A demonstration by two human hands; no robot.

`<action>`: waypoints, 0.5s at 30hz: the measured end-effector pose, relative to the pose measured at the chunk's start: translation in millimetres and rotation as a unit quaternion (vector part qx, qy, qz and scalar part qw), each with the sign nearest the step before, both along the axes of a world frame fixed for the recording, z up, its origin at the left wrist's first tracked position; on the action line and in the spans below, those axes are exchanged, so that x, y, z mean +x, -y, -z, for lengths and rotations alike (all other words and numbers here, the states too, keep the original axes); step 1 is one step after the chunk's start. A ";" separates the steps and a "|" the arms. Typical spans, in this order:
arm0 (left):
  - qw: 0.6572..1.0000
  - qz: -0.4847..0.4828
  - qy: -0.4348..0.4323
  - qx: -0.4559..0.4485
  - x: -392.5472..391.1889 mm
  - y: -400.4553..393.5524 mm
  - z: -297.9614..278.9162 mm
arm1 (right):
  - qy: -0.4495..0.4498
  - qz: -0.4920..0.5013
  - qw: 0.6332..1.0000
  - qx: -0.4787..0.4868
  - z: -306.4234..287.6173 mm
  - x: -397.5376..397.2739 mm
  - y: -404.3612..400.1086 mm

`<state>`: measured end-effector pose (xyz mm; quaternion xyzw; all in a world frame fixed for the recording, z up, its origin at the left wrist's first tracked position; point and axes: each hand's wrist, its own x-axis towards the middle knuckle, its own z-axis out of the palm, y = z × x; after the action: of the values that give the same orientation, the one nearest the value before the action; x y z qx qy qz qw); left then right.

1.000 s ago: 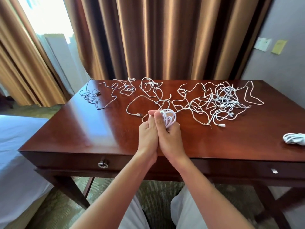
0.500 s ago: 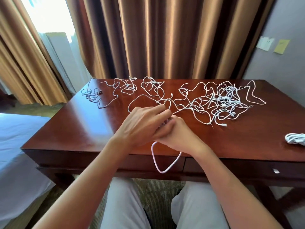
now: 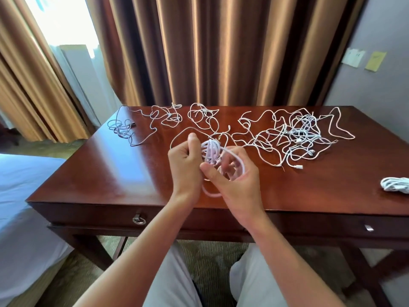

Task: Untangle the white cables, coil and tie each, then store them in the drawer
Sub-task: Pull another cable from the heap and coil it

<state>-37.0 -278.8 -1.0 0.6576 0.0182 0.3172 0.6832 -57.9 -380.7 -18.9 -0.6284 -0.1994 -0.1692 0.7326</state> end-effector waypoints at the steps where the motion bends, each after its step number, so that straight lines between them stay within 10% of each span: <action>1: 1.000 0.022 -0.013 -0.012 -0.5 4.7 5.1 | 0.020 0.032 0.999 0.013 -0.2 -0.2 -4.6; 15: 0.946 0.114 -0.185 -0.241 -14.9 16.0 8.4 | 0.004 0.023 0.993 -0.117 9.4 1.5 -17.7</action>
<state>-51.9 -294.9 -9.4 0.5178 0.1454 0.0961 0.8376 -56.4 -363.1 -28.4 -0.7135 -0.2061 -0.1641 0.6492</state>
